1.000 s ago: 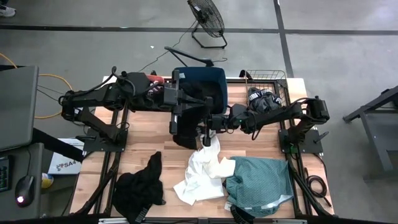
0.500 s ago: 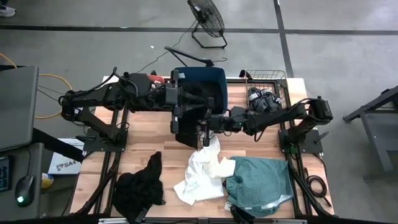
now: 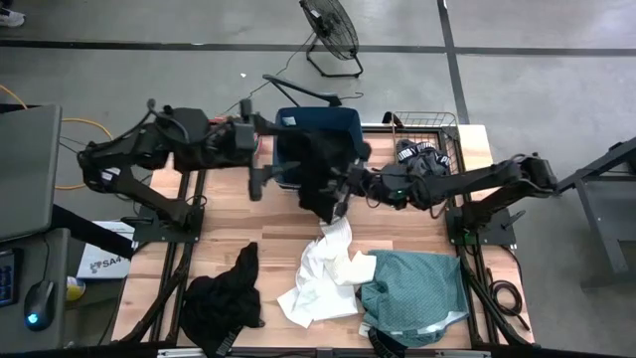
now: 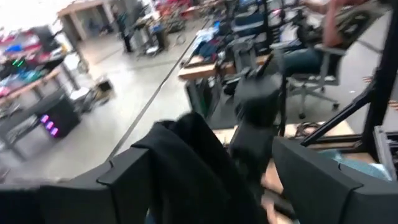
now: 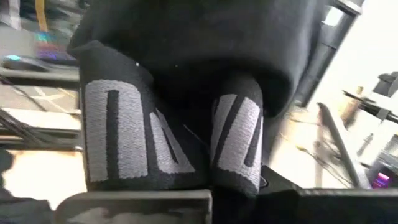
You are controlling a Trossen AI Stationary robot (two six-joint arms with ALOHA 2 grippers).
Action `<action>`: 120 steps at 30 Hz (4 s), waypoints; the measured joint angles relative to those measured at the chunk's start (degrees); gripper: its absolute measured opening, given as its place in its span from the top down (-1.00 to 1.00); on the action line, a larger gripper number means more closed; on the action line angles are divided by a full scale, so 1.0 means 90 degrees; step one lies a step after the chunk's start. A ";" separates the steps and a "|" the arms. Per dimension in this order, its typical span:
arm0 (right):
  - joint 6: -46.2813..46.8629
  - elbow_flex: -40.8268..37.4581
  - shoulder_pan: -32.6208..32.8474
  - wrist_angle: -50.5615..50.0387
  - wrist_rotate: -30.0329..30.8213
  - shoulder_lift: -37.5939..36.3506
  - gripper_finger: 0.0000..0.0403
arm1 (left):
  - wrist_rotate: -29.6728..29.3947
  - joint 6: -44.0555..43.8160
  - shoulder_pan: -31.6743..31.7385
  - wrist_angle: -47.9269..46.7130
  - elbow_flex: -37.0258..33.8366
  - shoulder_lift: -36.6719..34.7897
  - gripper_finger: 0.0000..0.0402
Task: Pick & Place Cloths
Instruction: Put the top black boxer into the wire basket, then put the left black boxer into the wire basket
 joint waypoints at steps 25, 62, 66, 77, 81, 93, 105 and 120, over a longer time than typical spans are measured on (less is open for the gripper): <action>-0.0797 0.0000 0.0056 -0.2660 0.5640 -0.2157 0.98 | -0.0755 -0.1892 0.0000 -0.2656 -0.0445 -0.0673 -0.52; 0.5577 0.0000 -0.4436 -1.0646 0.1897 -0.1200 0.98 | -0.0575 -0.2983 -0.0012 0.1162 -0.6051 -0.3255 -0.52; 0.5322 0.0000 -0.4500 -1.0430 0.1562 -0.0685 0.98 | -0.0559 -0.2969 -0.0015 0.1255 -0.6133 -0.3269 -0.52; 0.4564 0.0000 -0.5152 -0.9465 0.0485 0.0279 0.98 | -0.0576 -0.2963 -0.0014 0.1207 -0.6171 -0.3564 -0.52; 0.4501 0.0000 -0.5306 -0.9441 0.0531 0.0462 0.98 | -0.0578 -0.2981 -0.0012 0.1137 -0.6171 -0.3590 -0.52; 0.4274 0.0000 -0.5403 -0.9395 0.0358 0.0435 0.38 | -0.0522 -0.3024 -0.0012 0.1052 -0.6171 -0.3590 -0.52; 0.4155 0.0000 -0.5390 -0.9319 0.0318 -0.0770 -0.19 | -0.0453 -0.3327 -0.0012 0.0503 -0.6171 -0.3696 -0.52; 0.4362 0.0000 -0.4913 -0.9331 -0.0513 -0.2827 -0.20 | 0.0343 -0.4300 -0.0015 -0.0686 -0.6184 -0.3507 -0.52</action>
